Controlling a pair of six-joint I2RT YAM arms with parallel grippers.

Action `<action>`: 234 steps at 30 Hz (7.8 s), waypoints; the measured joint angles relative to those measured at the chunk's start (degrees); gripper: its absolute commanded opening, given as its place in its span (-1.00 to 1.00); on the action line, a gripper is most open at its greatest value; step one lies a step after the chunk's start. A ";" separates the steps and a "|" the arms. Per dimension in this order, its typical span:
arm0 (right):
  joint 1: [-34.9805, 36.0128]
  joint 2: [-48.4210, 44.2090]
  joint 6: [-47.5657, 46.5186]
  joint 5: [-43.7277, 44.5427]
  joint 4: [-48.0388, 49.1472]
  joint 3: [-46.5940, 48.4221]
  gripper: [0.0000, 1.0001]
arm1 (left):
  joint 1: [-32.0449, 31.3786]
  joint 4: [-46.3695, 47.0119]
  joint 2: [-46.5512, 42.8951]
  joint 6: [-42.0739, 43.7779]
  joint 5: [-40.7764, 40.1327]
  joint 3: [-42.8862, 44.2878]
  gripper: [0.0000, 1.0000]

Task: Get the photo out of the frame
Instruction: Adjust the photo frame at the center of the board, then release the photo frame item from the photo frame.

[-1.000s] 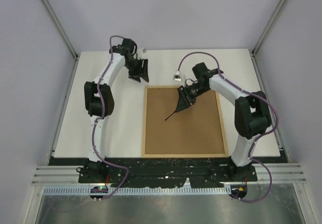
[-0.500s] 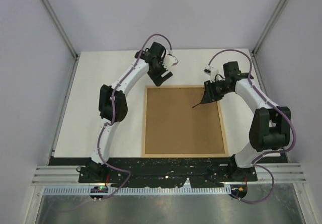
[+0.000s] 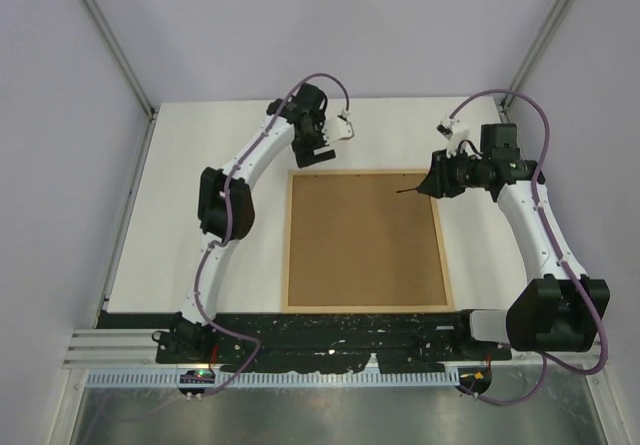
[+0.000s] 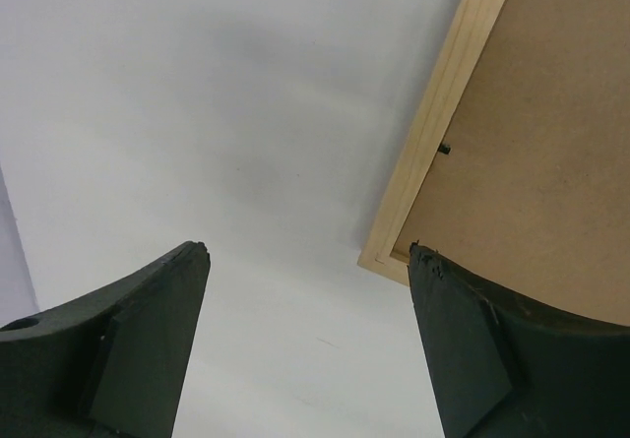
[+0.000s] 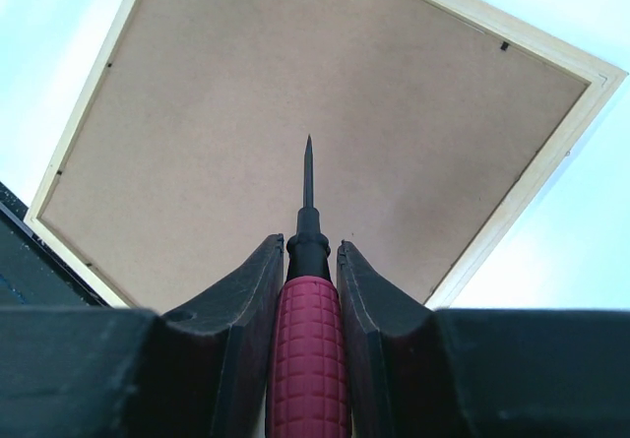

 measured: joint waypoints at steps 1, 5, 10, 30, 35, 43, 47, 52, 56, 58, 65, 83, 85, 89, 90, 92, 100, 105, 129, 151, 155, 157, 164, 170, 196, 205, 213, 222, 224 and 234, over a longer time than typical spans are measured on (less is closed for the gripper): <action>0.02 -0.52 0.00 -0.35 -0.07 -0.11 -0.85 | -0.02 -0.33 0.42 0.79 -0.28 0.00 0.65; 0.02 -1.46 0.00 -1.38 -0.02 -0.50 -0.85 | -0.37 -3.06 2.27 4.35 -2.10 -0.02 0.61; 0.02 -1.70 0.11 -2.43 -0.04 -0.90 -0.85 | -0.76 -6.05 3.43 7.17 -5.38 -0.37 0.62; 0.02 -3.80 1.64 -6.05 0.17 -1.03 -0.85 | -1.53 -12.79 5.81 2.75 -7.34 -0.35 0.39; 0.02 -3.80 1.92 -6.78 0.46 -1.03 -0.85 | -1.22 -14.88 5.81 -1.88 -6.88 -0.35 0.29; 0.02 -3.93 2.14 -7.48 0.55 -1.03 -0.85 | 1.25 -17.14 5.81 -10.34 -5.64 -0.98 0.13; 0.02 -4.85 2.25 -7.98 0.63 -1.03 -0.85 | 2.47 -16.61 3.91 -14.05 -5.25 -4.39 0.15; 0.02 -5.49 2.38 -8.63 0.81 -1.03 -0.85 | 4.02 -15.15 0.98 -17.86 -3.50 -7.82 0.18; 0.02 -5.57 2.38 -8.70 0.81 -1.03 -0.85 | 4.57 -13.84 -0.79 -18.78 -1.51 -6.91 0.22; 0.02 -5.70 2.40 -8.87 0.81 -1.03 -0.84 | 2.51 -13.14 -1.05 -17.90 -1.40 -4.83 0.24; 0.02 -5.81 2.40 -9.18 0.79 -1.03 -0.85 | -0.96 -13.88 1.55 -16.68 -4.28 -4.68 0.24; 0.02 -6.32 2.99 -12.20 0.70 -0.98 -0.84 | 1.95 -15.96 -1.40 -28.39 -8.74 -16.68 0.14; 0.02 -6.34 3.02 -12.59 0.52 -0.76 -0.85 | 3.56 -15.32 -4.57 -30.27 -7.15 -22.64 0.11; 0.02 -6.36 3.17 -13.60 0.39 -0.44 -0.85 | 5.60 -15.85 -9.16 -32.46 -4.35 -32.33 0.04; 0.02 -6.36 3.21 -13.84 0.37 -0.44 -0.84 | 5.70 -16.20 -10.01 -33.33 -3.67 -33.92 0.05; 0.02 -6.36 3.23 -14.12 0.37 -0.44 -0.85 | 5.64 -16.52 -11.06 -33.66 -2.27 -34.99 0.11; 0.02 -7.04 3.23 -14.25 0.26 -0.44 -0.85 | 5.25 -18.23 -11.67 -30.62 1.16 -13.44 0.59; 0.02 -8.00 3.21 -14.16 -0.17 -0.42 -0.85 | 4.02 -16.65 -7.32 -20.13 0.57 7.41 0.75; 8.28 16.70 -1.97 12.39 11.04 -1.18 -0.84 | 0.76 -19.74 6.64 -5.05 -0.74 1.84 0.73; 14.40 49.88 -7.37 22.69 17.88 38.95 -0.84 | 4.22 -16.33 1.60 -8.13 10.67 -10.69 0.23; 16.11 57.72 -7.34 21.29 14.88 51.15 -0.84 | 5.14 -16.44 -3.08 -10.21 15.21 -19.47 0.24; 17.20 60.19 -7.08 20.24 14.10 55.10 -0.85 | 5.07 -16.63 -4.98 -11.15 17.79 -23.23 0.27; 20.55 60.85 -3.52 13.90 12.44 55.89 -0.85 | 2.62 -18.95 -10.62 -13.09 28.09 -36.09 0.33; 20.46 58.25 0.52 7.02 9.01 52.72 -0.85 | -0.70 -20.09 -14.27 -14.19 37.29 -39.15 0.36; 16.28 39.50 28.17 -28.52 16.68 7.41 -0.85 | 8.94 -2.10 -20.15 -40.54 33.75 -45.75 0.26; 21.84 41.07 29.64 -27.89 18.99 6.69 -0.85 | 6.21 0.66 -19.82 -43.30 30.95 -46.34 0.15; 21.66 42.93 29.46 -26.12 19.39 4.74 -0.85 | 4.83 0.96 -17.94 -45.18 29.53 -46.31 0.04; 22.75 42.91 29.14 -26.40 21.92 3.69 -0.84 | 4.83 0.94 -15.93 -46.07 29.49 -46.10 -0.27; 23.08 42.91 29.16 -26.38 22.43 3.69 -0.85 | 4.79 0.92 -15.80 -46.38 29.57 -46.07 -0.30; 23.63 43.10 30.67 -26.14 24.48 3.65 -0.84 | 4.55 0.94 -14.93 -46.69 30.45 -46.07 -0.47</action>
